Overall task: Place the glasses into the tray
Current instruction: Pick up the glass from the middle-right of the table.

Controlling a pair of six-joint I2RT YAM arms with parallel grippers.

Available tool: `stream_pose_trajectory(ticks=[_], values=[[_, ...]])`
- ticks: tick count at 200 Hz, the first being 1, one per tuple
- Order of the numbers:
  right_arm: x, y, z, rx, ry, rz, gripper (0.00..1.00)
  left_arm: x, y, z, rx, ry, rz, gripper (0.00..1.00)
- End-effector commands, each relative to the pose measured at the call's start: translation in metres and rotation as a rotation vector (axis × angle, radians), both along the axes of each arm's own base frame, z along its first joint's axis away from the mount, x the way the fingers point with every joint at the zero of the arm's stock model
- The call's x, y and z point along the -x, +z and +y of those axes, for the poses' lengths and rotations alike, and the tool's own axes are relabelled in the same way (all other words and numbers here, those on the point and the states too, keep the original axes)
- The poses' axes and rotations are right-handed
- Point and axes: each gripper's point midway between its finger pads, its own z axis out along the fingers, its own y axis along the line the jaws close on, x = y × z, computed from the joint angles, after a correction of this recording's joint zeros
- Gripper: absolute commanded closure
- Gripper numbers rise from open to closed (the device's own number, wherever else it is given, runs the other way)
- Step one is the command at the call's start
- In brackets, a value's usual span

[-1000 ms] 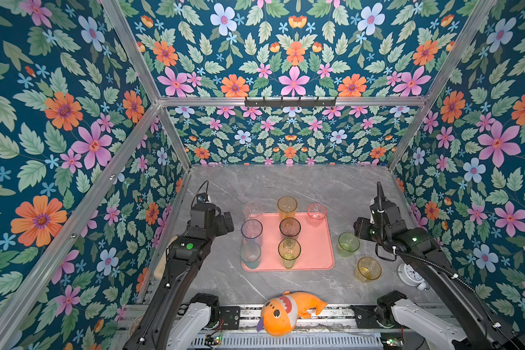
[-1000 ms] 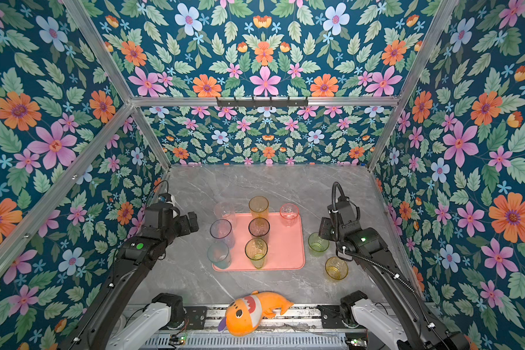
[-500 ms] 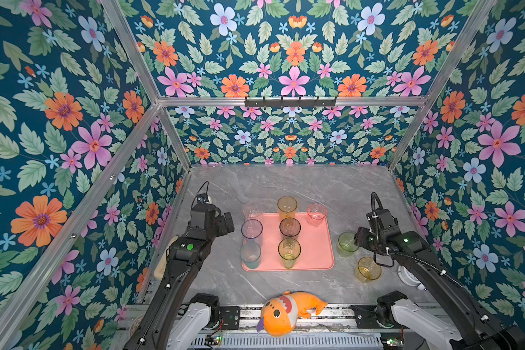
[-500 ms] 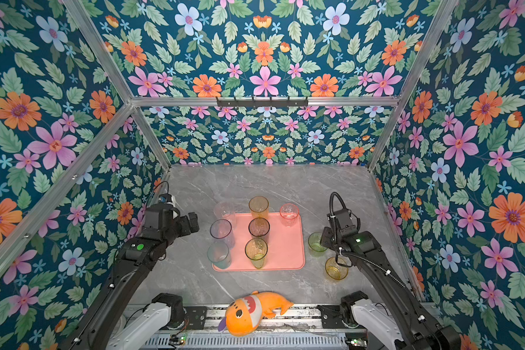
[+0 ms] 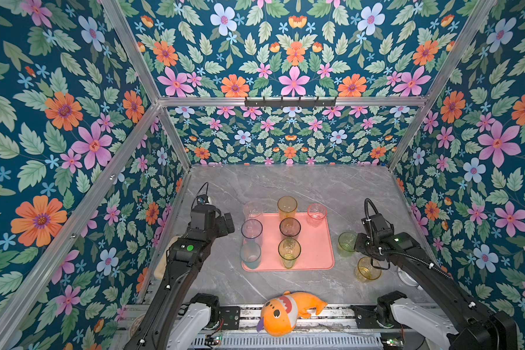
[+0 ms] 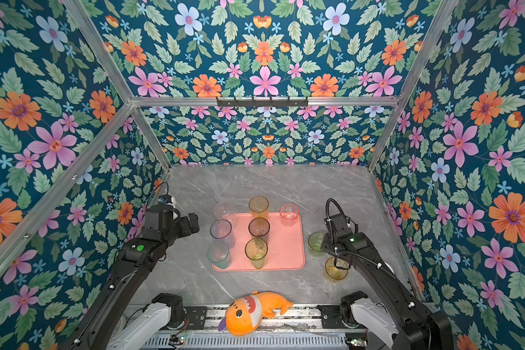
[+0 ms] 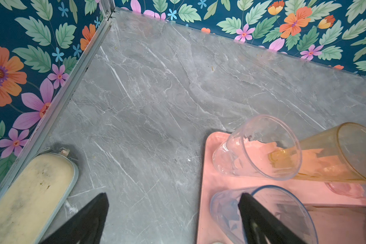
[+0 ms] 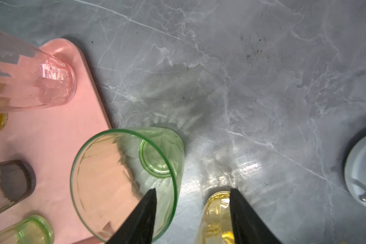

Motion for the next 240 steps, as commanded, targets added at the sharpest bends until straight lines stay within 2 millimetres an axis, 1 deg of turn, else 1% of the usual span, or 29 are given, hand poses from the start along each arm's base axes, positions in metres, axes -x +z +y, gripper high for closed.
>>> stream_pose_trajectory(ticks=[1, 27, 83, 116, 164, 177, 202, 221, 240], values=[[-0.007, -0.002, 0.002, -0.014, -0.013, -0.016, 0.45, 0.000, 0.002, 0.000, 0.000, 0.001, -0.008, 0.01], [-0.009, -0.007, 0.003, -0.012, -0.011, -0.005, 0.48, 0.000, 0.001, 0.000, 0.002, 0.000, -0.005, 0.01], [-0.017, -0.012, 0.008, -0.020, 0.002, -0.002, 0.57, 0.000, 0.000, 0.000, 0.002, 0.003, -0.003, 0.01], [-0.019, -0.014, 0.009, -0.019, 0.006, 0.002, 0.61, 0.000, 0.000, 0.000, 0.002, 0.002, -0.002, 0.01], [-0.021, -0.018, 0.010, -0.014, 0.014, 0.012, 0.70, -0.001, -0.002, 0.000, 0.002, 0.001, 0.002, 0.01], [-0.022, -0.018, 0.011, -0.016, 0.018, 0.011, 0.73, 0.000, -0.002, 0.000, 0.003, 0.001, 0.003, 0.01], [-0.025, -0.017, 0.011, -0.015, 0.018, 0.008, 0.76, 0.000, -0.002, 0.000, 0.002, 0.002, 0.002, 0.01], [-0.030, -0.015, 0.014, -0.021, 0.027, 0.004, 0.83, 0.001, -0.002, 0.000, 0.000, 0.002, 0.004, 0.01], [-0.033, -0.013, 0.015, -0.014, 0.034, 0.003, 0.85, 0.002, -0.002, 0.000, 0.002, 0.003, 0.003, 0.01]])
